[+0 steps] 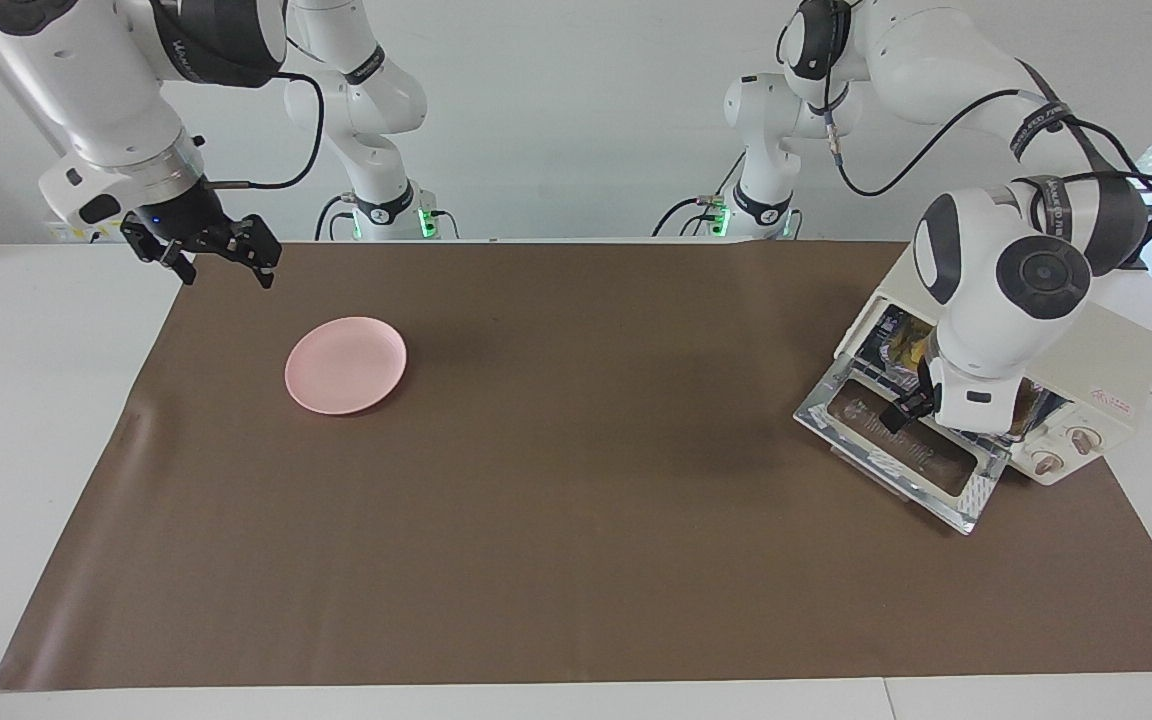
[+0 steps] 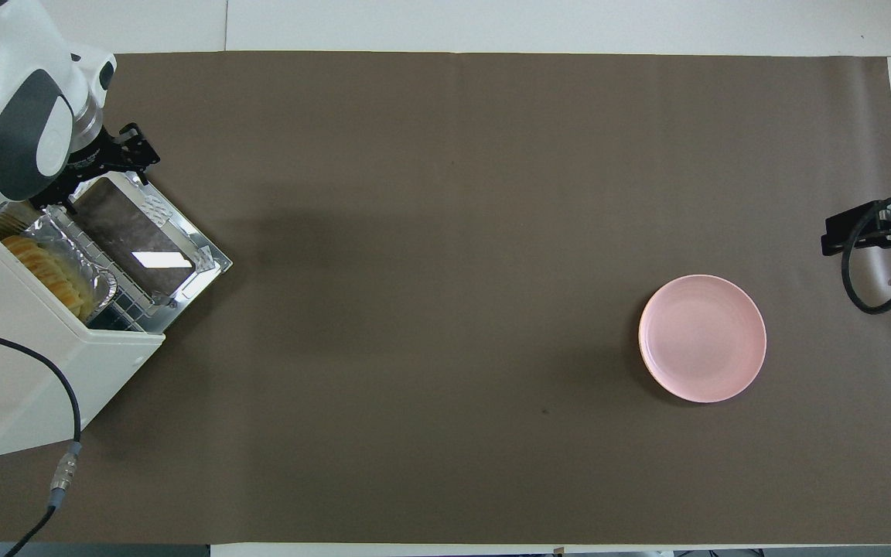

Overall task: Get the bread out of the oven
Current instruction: 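Reach the left gripper into the oven and grasp the foil tray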

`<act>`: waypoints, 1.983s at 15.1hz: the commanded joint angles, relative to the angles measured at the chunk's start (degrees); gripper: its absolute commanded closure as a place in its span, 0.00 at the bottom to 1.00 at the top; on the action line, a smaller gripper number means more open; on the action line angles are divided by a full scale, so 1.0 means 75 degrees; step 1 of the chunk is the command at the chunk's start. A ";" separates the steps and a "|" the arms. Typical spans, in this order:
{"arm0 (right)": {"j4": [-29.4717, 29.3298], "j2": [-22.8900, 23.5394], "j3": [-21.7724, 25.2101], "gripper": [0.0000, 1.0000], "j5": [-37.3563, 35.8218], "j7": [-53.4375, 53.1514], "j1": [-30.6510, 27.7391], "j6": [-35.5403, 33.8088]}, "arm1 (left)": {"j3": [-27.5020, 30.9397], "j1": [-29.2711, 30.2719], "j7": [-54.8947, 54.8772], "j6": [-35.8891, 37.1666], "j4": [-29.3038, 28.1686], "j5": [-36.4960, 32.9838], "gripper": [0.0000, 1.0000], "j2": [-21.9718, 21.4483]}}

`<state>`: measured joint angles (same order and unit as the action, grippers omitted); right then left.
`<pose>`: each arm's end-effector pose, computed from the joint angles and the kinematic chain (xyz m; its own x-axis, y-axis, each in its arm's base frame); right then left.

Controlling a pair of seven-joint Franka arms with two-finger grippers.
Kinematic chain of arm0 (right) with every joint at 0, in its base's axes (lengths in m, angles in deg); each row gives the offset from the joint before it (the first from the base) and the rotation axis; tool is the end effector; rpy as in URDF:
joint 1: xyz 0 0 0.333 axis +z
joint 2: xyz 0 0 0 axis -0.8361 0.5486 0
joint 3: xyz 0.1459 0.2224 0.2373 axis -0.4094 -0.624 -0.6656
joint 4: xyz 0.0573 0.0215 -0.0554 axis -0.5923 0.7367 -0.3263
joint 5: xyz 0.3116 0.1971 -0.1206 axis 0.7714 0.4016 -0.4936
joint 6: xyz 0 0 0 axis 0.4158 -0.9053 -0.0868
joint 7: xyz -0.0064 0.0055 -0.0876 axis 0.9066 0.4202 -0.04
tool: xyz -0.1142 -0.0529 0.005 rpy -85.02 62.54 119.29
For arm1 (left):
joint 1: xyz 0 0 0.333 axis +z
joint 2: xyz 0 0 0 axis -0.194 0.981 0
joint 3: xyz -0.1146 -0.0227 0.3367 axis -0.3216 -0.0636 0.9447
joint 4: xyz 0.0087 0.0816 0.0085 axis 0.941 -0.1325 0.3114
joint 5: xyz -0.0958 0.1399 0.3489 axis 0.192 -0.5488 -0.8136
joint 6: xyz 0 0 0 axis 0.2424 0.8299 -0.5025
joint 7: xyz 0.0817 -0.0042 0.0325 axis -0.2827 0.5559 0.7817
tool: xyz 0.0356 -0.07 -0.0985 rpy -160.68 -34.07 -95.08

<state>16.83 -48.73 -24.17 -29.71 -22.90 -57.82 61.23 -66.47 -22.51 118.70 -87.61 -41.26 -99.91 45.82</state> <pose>0.5403 -0.0313 0.6236 0.9958 -0.0592 -0.0691 -0.0570 -0.9978 0.0343 0.6791 -0.0579 0.4575 0.8591 0.5118 -0.0102 0.4819 -0.8154 -0.3207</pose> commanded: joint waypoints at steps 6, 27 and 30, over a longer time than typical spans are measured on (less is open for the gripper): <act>0.0000 -0.0068 -0.0036 0.00 0.0119 0.0162 -0.0066 -0.0121 | 0.0111 -0.0130 0.1439 -0.1000 -0.1280 -0.0929 0.00 -0.0358; 0.0000 -0.0068 -0.0036 0.00 0.0119 0.0150 -0.0066 -0.0121 | 0.0111 0.0315 0.1486 -0.1831 -0.2568 -0.1292 0.00 -0.0838; 0.0000 -0.0068 -0.0036 0.00 0.0119 0.0162 -0.0066 -0.0121 | 0.0099 0.0315 0.1486 -0.1867 -0.2581 -0.1292 0.00 -0.0850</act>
<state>16.83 -48.73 -24.17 -29.71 -22.90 -57.82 61.23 -65.46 -20.37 128.71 -99.62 -57.46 -108.18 41.84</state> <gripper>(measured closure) 0.000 0.000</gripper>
